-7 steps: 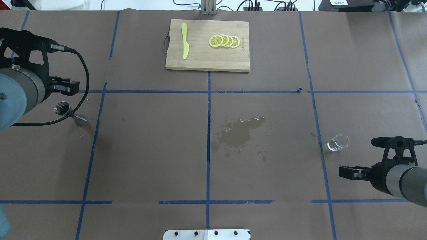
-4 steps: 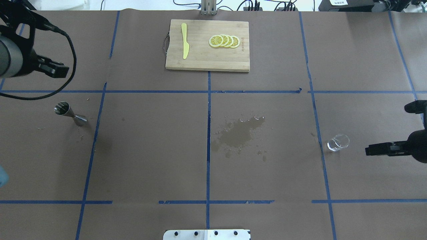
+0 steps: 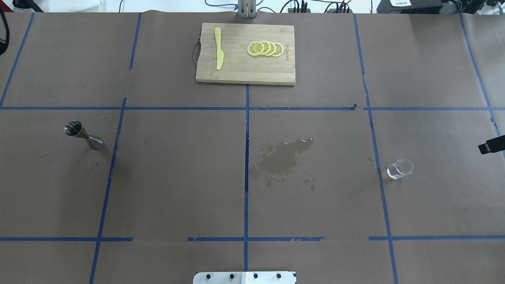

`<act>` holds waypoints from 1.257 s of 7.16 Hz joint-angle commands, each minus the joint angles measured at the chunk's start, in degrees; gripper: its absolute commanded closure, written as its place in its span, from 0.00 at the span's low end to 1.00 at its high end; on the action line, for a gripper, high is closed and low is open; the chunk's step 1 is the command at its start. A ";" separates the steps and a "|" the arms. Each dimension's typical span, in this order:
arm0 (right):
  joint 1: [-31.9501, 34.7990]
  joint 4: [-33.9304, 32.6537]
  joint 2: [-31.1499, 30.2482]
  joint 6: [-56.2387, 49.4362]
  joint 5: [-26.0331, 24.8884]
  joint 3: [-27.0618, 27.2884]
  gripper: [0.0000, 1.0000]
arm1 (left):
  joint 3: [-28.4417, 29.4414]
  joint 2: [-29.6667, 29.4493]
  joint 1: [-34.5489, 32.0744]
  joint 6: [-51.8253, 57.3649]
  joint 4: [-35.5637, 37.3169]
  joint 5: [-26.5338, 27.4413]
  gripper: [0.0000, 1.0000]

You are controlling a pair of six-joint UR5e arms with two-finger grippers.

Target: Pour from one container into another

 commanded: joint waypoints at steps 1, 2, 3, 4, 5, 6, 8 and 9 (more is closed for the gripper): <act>7.08 -5.70 1.35 -15.59 1.94 -4.44 0.00 | 10.31 1.24 -7.96 6.35 -3.19 -9.30 0.00; 9.80 -8.68 1.53 -22.44 1.94 -6.37 0.00 | 11.99 2.02 -9.82 6.35 -3.10 -11.86 0.00; 13.23 -11.06 1.71 -28.77 2.03 -8.74 0.00 | 12.19 3.86 -11.05 9.22 -2.92 -12.93 0.00; 16.31 -14.47 1.71 -31.88 1.94 -10.42 0.00 | 14.28 4.40 -14.28 17.69 -0.75 -15.90 0.00; 19.73 -18.95 2.58 -38.09 1.51 -11.65 0.00 | 16.91 4.40 -17.36 23.43 1.19 -19.15 0.00; 22.98 -20.38 2.93 -41.20 1.94 -12.54 0.00 | 18.85 5.01 -17.48 22.79 4.78 -19.26 0.00; 26.09 -19.61 1.27 -39.22 5.09 -16.31 0.00 | 19.57 10.10 -17.48 21.13 0.53 -19.87 0.00; 26.18 -18.65 1.27 -39.21 5.71 -16.76 0.00 | 20.35 10.46 -17.39 21.37 0.59 -19.27 0.00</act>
